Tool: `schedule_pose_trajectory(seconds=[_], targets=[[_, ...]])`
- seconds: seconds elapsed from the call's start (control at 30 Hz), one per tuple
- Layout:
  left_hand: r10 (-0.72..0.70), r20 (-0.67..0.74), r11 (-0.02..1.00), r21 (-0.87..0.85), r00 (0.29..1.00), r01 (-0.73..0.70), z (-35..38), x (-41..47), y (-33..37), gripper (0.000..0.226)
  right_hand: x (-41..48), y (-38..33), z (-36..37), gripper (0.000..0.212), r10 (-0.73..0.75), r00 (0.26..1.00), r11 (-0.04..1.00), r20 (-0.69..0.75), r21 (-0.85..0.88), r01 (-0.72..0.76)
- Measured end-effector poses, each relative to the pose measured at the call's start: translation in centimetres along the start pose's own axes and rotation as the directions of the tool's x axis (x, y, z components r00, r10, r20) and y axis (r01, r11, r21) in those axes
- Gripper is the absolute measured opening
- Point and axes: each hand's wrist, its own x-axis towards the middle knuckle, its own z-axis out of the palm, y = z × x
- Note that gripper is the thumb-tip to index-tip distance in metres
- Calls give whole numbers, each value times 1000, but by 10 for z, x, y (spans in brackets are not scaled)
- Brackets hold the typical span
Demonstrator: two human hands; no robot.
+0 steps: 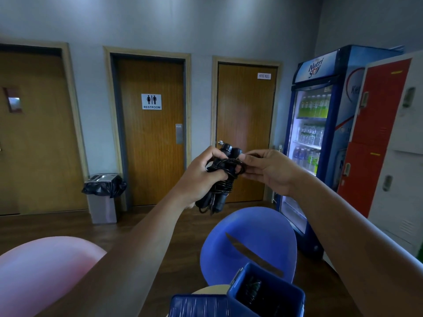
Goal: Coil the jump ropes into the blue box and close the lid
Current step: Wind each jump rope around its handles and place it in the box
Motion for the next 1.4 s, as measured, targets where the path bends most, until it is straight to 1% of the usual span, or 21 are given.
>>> schedule_pose_trajectory(seconds=[0.07, 0.13, 0.2, 0.27, 0.4, 0.43, 0.5, 0.6, 0.67, 0.7, 0.77, 0.87, 0.93, 1.0, 1.07, 1.13, 1.17, 1.2, 1.27, 1.3, 1.4], targets=[[5, -2, 1000, -7, 1000, -5, -1, 0, -1, 27, 4, 0, 7, 8, -76, 990, 995, -119, -71, 68], [18, -1, 1000, -22, 1000, -18, -1, -1, -3, 21, 8, 0, 11, 19, -187, 957, 974, -222, -167, 151], [37, -3, 999, -38, 999, -37, -3, -2, -4, 17, 10, -1, 14, 23, -257, 945, 951, -202, -228, 210], [46, -7, 998, -52, 999, -46, -4, -3, -6, 19, 11, -1, 17, 24, -286, 948, 942, -141, -220, 252], [56, 25, 998, -17, 998, -55, -10, -8, -8, 18, 11, -5, 22, 24, -291, 948, 929, -128, -276, 247], [57, 40, 998, -10, 998, -56, -11, -10, -9, 17, 12, -6, 23, 22, -277, 952, 932, -131, -276, 234], [74, 47, 997, -13, 996, -74, -13, -13, -10, 17, 13, -8, 27, 21, -226, 963, 958, -146, -213, 192], [138, 7, 990, 4, 990, -138, -14, -12, -5, 17, 16, -12, 34, 23, -57, 983, 998, -173, -3, 57], [169, -8, 985, 20, 986, -169, -17, -9, 0, 19, 17, -14, 39, 20, 47, 982, 990, -183, 137, -21], [181, -13, 983, 36, 983, -181, -18, -9, 2, 20, 18, -12, 43, 22, 92, 976, 980, -197, 190, -54], [204, -17, 977, 63, 979, -203, -21, -9, 3, 20, 17, -6, 50, 33, 180, 954, 952, -239, 285, -109], [232, -43, 970, 79, 972, -228, -23, -10, 1, 21, 18, 6, 61, 27, 238, 933, 920, -270, 370, -128], [223, -108, 974, 62, 969, -217, -22, -9, 0, 22, 16, 16, 72, 26, 227, 939, 929, -256, 348, -130], [196, -177, 980, 6, 965, -198, -21, -9, 0, 20, 15, 26, 84, 31, 204, 945, 934, -256, 342, -109], [191, -253, 979, -15, 949, -201, -22, -8, 1, 19, 20, 30, 93, 31, 157, 937, 953, -312, 296, -61], [215, -319, 977, 68, 923, -203, -24, -5, 2, 21, 24, 27, 102, 21, 92, 910, 982, -405, 186, -17], [233, -346, 971, 124, 909, -202, -24, -3, 5, 26, 25, 25, 107, 18, 52, 897, 991, -439, 134, 9], [235, -369, 970, 152, 899, -191, -25, -2, 7, 33, 25, 23, 113, 20, 12, 885, 994, -465, 105, 42], [203, -379, 974, 171, 903, -148, -27, 0, 14, 46, 20, 19, 124, 27, -68, 858, 990, -510, 76, 123], [190, -363, 973, 194, 912, -125, -28, 1, 17, 48, 18, 17, 128, 29, -107, 840, 986, -531, 50, 157], [159, -333, 968, 236, 930, -81, -33, 0, 19, 45, 15, 16, 135, 31, -152, 799, 979, -581, 22, 202]])
